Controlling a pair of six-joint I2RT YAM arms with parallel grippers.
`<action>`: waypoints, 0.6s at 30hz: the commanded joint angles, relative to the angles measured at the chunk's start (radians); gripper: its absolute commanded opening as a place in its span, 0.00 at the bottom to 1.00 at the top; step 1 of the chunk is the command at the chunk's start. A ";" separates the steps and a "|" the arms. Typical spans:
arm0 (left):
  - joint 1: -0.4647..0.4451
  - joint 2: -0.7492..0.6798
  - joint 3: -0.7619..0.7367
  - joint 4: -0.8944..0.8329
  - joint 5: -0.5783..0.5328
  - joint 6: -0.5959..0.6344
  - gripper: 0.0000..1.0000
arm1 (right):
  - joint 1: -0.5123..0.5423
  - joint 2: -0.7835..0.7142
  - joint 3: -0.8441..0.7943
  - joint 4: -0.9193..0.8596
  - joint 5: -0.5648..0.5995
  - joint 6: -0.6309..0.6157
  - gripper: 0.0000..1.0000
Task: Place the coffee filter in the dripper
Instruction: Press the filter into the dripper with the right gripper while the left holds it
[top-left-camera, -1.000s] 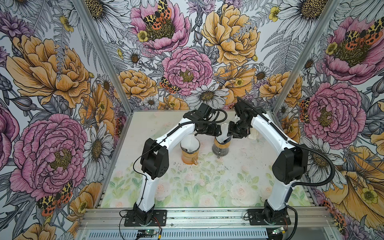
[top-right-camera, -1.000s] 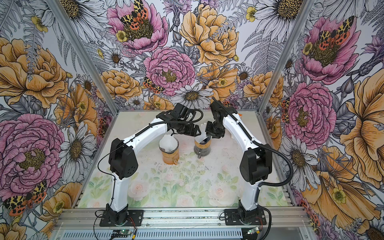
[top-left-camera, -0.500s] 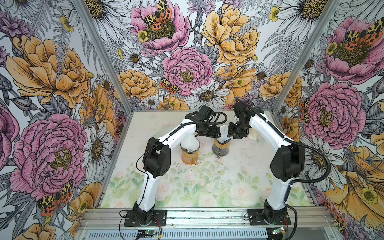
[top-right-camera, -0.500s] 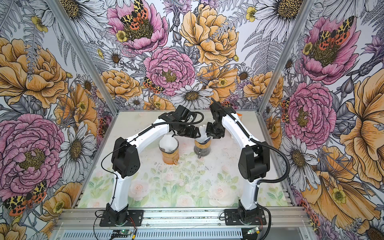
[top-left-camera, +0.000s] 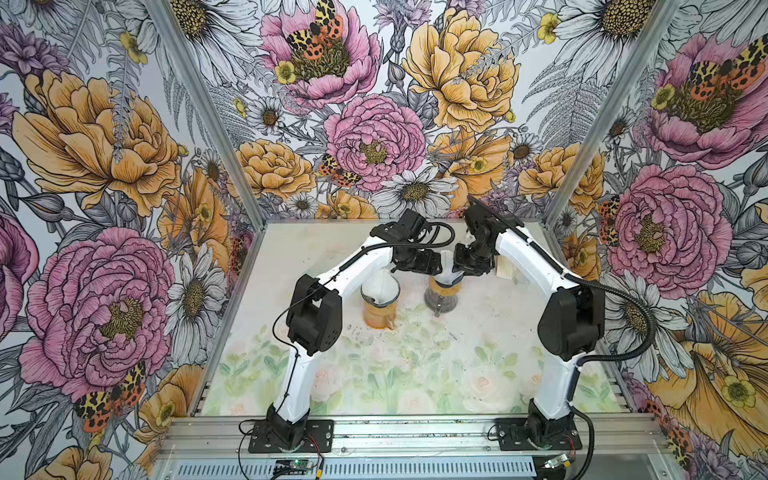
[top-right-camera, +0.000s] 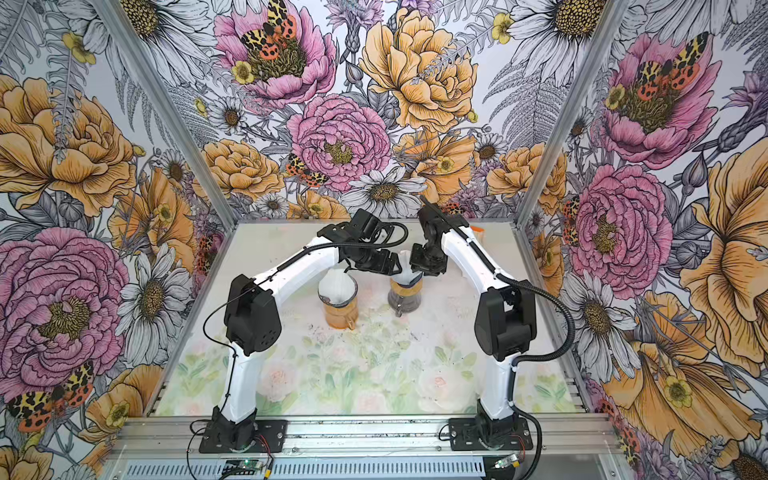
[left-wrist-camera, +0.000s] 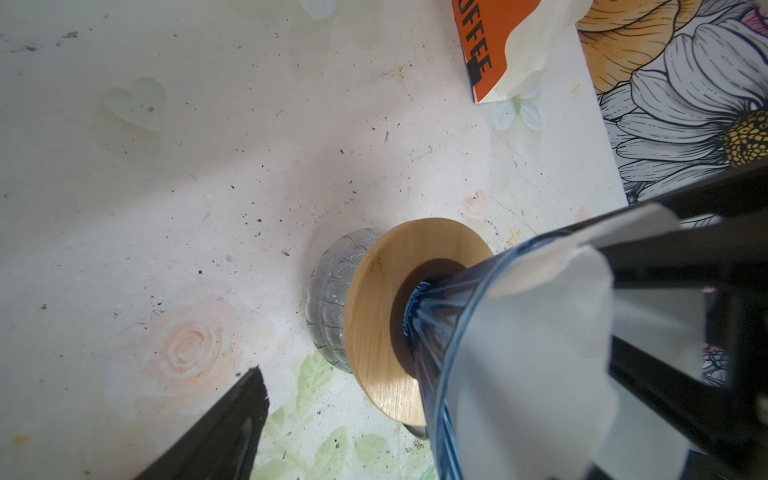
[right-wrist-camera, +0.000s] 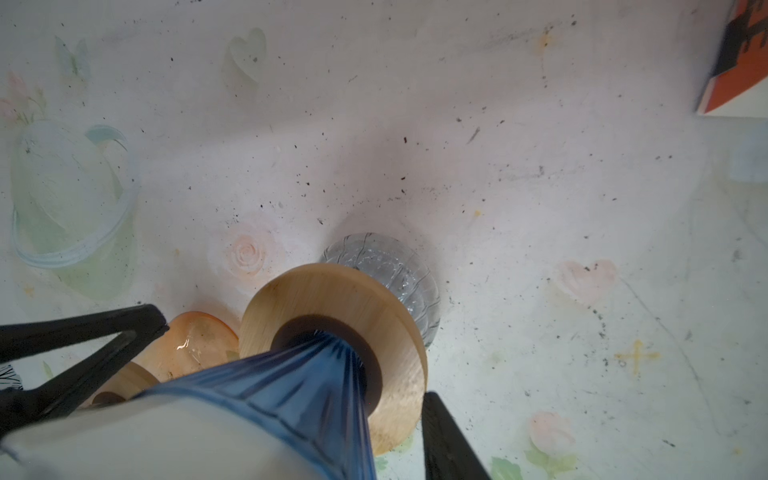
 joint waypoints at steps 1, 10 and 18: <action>0.010 0.019 0.022 -0.007 0.011 0.004 0.82 | -0.005 0.020 -0.010 0.026 0.030 -0.013 0.39; 0.013 0.025 0.023 -0.010 0.009 0.002 0.82 | -0.005 0.023 -0.031 0.046 0.049 -0.013 0.40; 0.013 0.023 0.030 -0.014 0.010 0.002 0.82 | 0.003 -0.019 -0.030 0.084 0.005 -0.016 0.42</action>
